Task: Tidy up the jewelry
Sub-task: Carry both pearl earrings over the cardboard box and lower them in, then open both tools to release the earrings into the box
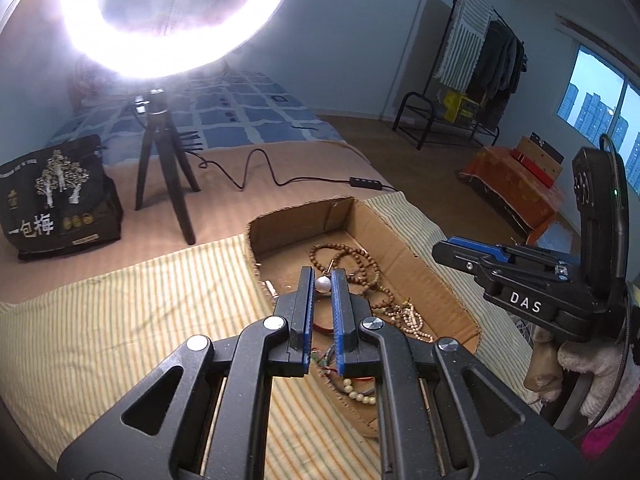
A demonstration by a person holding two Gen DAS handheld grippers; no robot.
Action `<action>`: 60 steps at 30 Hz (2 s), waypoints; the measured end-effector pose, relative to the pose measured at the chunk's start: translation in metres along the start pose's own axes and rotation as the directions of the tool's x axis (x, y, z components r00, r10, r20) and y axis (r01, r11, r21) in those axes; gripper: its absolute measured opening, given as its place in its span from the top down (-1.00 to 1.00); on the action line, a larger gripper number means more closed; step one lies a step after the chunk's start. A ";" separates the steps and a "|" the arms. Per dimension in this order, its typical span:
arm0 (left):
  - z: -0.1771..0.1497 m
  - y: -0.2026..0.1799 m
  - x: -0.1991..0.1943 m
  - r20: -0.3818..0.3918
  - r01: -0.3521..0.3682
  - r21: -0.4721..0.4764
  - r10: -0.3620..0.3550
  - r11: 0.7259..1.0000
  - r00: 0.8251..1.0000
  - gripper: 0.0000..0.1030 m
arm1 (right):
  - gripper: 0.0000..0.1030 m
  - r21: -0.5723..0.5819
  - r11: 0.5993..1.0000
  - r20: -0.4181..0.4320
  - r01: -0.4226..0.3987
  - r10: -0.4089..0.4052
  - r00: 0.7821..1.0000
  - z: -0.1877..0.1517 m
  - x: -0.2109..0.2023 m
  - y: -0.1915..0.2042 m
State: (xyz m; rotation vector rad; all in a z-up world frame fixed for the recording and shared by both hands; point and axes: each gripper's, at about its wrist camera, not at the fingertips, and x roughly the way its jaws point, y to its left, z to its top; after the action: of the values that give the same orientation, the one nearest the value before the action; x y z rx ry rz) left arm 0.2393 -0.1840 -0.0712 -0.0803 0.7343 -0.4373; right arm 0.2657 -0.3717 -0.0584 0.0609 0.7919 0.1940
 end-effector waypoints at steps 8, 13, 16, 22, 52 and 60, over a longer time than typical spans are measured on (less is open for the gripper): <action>-0.002 -0.008 0.012 -0.018 0.016 0.004 -0.016 1.000 1.000 0.87 | 0.67 0.012 1.000 -0.019 0.006 -0.006 1.000 0.000 0.010 -0.007; -0.004 -0.011 0.015 -0.032 0.023 0.006 -0.023 1.000 0.999 0.87 | 0.67 0.017 1.000 -0.028 0.000 0.001 1.000 0.000 0.013 -0.006; -0.004 -0.013 0.015 -0.035 0.027 0.009 -0.027 1.000 0.999 0.87 | 0.67 0.014 1.000 -0.031 0.007 -0.006 0.999 0.000 0.014 -0.004; -0.004 -0.013 0.015 -0.039 0.027 0.016 -0.026 1.000 0.999 0.87 | 0.66 0.021 1.000 -0.029 0.016 -0.015 0.999 0.001 0.014 -0.004; -0.006 -0.017 -0.005 -0.002 -0.007 0.049 0.007 0.999 1.000 0.32 | -0.07 0.018 0.996 0.003 0.092 -0.092 0.996 0.003 0.002 0.000; -0.006 -0.020 -0.024 0.029 -0.013 0.072 0.011 0.997 1.000 0.32 | -0.09 0.009 0.994 0.030 0.106 -0.106 0.994 0.004 -0.010 0.008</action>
State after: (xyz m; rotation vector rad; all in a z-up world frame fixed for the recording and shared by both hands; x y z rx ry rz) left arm 0.2127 -0.1917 -0.0560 -0.0143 0.6894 -0.4504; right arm 0.2606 -0.3653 -0.0474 0.0288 0.7632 0.0893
